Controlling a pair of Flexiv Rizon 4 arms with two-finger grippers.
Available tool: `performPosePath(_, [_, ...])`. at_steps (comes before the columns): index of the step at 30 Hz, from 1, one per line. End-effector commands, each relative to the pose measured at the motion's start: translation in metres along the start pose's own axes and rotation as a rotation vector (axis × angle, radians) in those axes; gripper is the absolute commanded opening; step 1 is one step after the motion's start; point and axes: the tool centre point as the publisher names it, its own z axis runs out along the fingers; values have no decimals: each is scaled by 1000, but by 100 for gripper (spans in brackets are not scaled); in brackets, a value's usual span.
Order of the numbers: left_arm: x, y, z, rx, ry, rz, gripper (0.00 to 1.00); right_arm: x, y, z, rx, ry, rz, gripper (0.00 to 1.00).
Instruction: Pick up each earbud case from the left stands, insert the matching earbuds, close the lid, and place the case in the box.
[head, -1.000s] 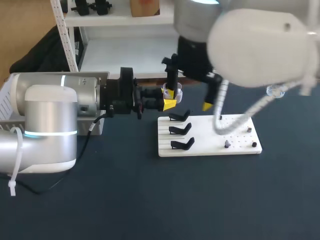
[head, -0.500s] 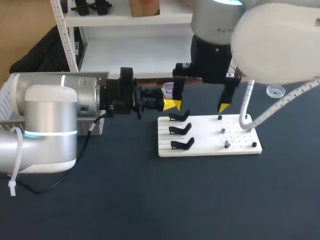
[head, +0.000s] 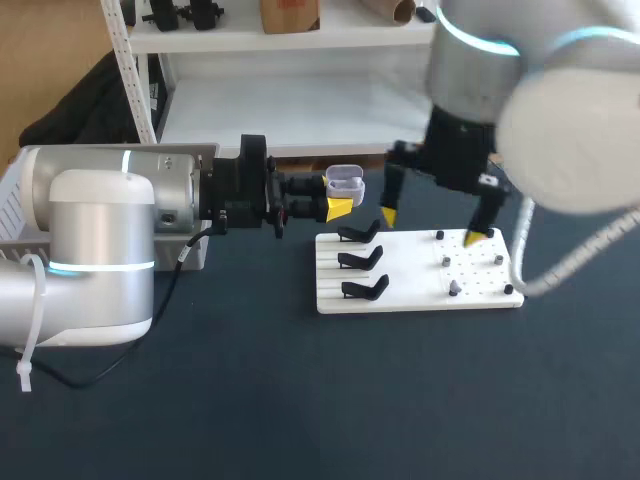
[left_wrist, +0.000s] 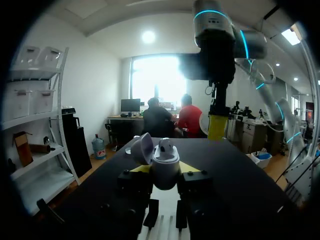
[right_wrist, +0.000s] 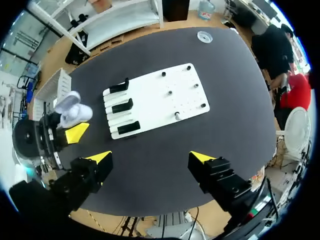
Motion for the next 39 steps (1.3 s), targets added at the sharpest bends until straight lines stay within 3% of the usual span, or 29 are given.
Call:
performPosePath(1, [0, -1, 0, -4, -2, 1, 0, 11, -38, 11, -41, -111, 53, 100])
performPosePath(7, [0, -1, 0, -4, -2, 1, 0, 14, -60, 29, 25, -124, 21, 100])
performPosePath(12, [0, -1, 0, -4, -2, 1, 0, 14, -76, 48, 77, -81, 21, 100])
performPosePath(32, [0, -1, 0, -4, -2, 1, 0, 14, -76, 48, 77, -81, 21, 100])
performPosePath(36, [0, -1, 0, -4, -2, 1, 0, 5, -66, 64, 67, -122, 134, 100])
performPosePath(39, [0, -1, 0, -4, -2, 1, 0, 0, -63, 71, 58, -99, 145, 100])
